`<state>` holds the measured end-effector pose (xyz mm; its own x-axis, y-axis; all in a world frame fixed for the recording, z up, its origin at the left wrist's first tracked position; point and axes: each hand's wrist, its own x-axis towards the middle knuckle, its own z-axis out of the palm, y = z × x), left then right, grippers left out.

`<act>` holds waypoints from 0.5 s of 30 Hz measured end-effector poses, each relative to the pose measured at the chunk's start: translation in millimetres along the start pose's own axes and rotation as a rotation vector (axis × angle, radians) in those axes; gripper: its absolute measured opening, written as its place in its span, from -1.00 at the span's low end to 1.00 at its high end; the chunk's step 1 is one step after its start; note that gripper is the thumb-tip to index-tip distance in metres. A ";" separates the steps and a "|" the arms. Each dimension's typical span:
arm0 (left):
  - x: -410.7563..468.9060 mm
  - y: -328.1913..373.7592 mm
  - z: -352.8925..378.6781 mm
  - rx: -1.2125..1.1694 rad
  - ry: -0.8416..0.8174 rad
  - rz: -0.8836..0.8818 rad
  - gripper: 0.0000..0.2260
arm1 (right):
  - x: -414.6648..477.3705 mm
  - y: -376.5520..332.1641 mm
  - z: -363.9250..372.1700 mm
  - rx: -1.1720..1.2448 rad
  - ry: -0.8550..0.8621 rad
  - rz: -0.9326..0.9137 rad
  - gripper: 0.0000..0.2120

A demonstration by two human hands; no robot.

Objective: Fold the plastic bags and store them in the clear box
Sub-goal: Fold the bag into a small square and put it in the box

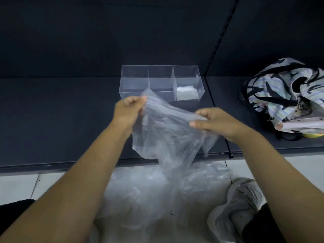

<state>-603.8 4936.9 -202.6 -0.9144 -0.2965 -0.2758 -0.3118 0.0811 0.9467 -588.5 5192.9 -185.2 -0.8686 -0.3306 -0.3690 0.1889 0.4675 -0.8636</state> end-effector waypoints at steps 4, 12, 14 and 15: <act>29.0 -26.2 -31.4 -0.001 0.091 -0.066 -0.86 | 3.9 31.8 -32.0 0.070 0.006 0.115 -0.67; 56.8 -75.3 -44.5 -0.010 0.167 -0.232 -0.92 | 34.3 69.9 -30.1 0.408 0.162 0.286 -0.93; 58.7 -82.9 -42.9 -0.007 0.189 -0.250 -0.93 | 41.4 72.0 -19.0 0.535 0.168 0.488 -0.68; 59.2 -85.9 -42.1 -0.011 0.199 -0.253 -0.94 | 44.1 72.6 -13.6 0.586 0.133 0.594 -0.50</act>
<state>-620.2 4872.3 -293.3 -0.7394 -0.4859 -0.4660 -0.5194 -0.0286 0.8541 -619.3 5223.4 -259.5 -0.5895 -0.0476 -0.8063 0.8065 0.0202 -0.5909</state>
